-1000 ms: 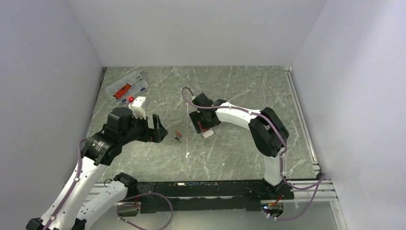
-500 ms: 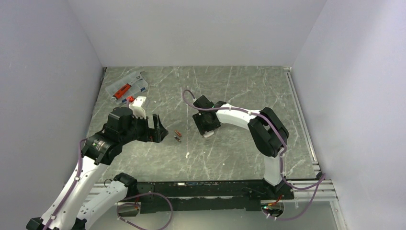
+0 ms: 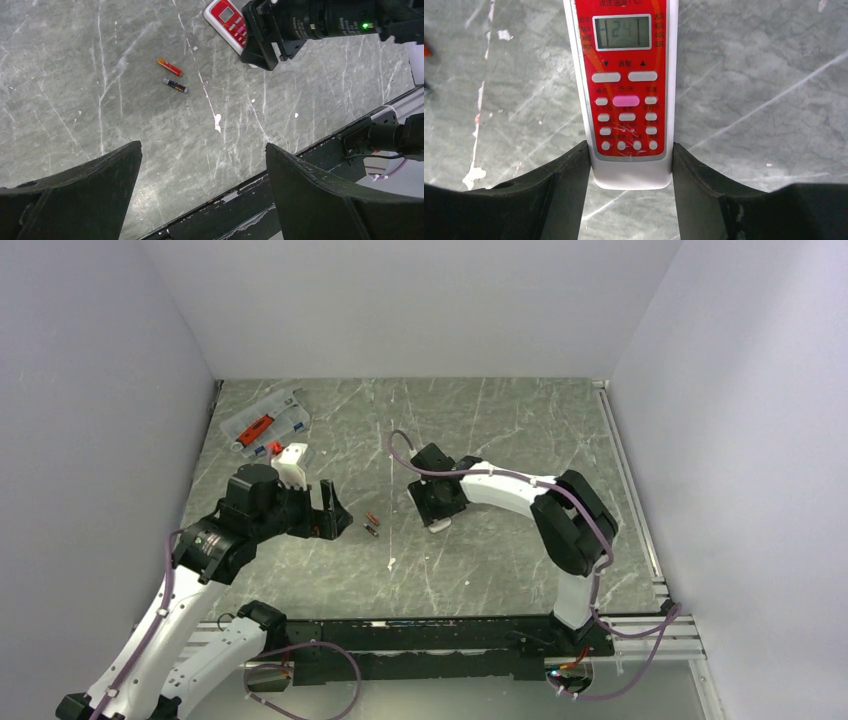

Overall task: Load the batteries into the remote control
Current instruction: Pick up the remote control from the center of the board.

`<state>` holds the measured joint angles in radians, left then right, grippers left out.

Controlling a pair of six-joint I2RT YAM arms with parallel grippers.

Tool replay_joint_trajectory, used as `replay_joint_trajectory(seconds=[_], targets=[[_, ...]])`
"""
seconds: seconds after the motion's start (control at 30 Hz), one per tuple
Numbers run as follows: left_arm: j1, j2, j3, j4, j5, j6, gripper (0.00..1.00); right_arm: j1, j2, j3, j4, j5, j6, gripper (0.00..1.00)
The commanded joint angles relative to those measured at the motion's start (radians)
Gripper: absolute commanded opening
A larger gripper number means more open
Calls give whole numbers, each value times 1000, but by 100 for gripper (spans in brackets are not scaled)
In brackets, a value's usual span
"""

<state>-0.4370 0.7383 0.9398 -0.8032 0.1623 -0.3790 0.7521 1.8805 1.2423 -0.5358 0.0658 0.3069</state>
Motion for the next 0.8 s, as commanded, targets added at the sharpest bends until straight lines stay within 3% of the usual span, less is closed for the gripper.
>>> replay_joint_trajectory(seconds=[0.0, 0.47, 0.77], targets=[[4, -7, 1, 38, 25, 14, 99, -2, -114, -20, 0, -26, 7, 15], [4, 64, 32, 59, 199, 79, 99, -2, -365, -165, -43, -153, -44, 12], [-14, 180, 120, 29, 357, 173, 96, -2, -507, -224, -81, -351, -58, 12]])
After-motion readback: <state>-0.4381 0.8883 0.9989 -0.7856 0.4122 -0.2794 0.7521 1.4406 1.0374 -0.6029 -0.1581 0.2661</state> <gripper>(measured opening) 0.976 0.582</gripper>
